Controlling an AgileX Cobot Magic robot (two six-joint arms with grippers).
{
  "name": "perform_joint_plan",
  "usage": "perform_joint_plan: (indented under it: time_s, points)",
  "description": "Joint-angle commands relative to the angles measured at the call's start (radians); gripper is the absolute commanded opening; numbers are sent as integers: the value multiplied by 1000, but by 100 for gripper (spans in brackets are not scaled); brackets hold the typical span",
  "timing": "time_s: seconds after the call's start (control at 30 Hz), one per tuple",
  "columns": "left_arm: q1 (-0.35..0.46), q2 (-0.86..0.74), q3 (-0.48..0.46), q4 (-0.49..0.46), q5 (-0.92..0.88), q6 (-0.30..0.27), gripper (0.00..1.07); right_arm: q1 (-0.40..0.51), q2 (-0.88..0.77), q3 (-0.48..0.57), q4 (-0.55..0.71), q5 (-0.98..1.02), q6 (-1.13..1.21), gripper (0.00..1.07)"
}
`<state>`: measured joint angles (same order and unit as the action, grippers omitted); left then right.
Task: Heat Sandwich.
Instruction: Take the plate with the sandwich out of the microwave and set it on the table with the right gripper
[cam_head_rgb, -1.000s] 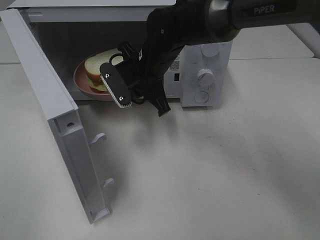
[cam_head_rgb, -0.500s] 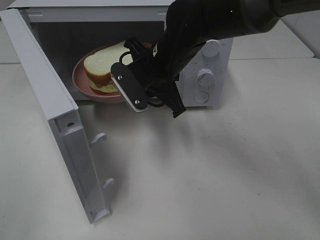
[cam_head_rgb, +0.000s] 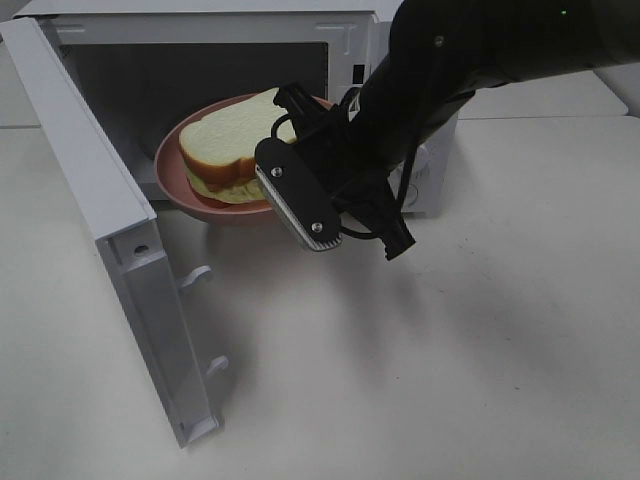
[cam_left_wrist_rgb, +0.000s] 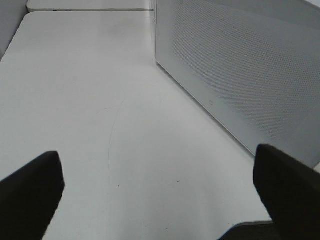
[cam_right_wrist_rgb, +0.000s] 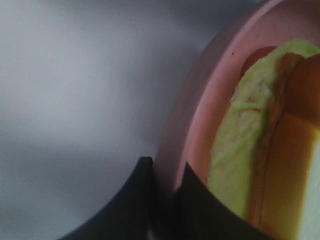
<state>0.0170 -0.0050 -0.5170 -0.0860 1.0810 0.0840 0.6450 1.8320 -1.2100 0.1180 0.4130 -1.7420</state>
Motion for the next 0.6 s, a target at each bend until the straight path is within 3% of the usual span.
perform_joint_plan:
  time_s: [0.03,0.6]
  points:
    - [2,-6,1,-2,-12,-3,97,-2,-76,65,7,-48,-10,0]
    - [2,-6,1,-2,-12,-3,97,-2,-318,314,7,-56,-8,0]
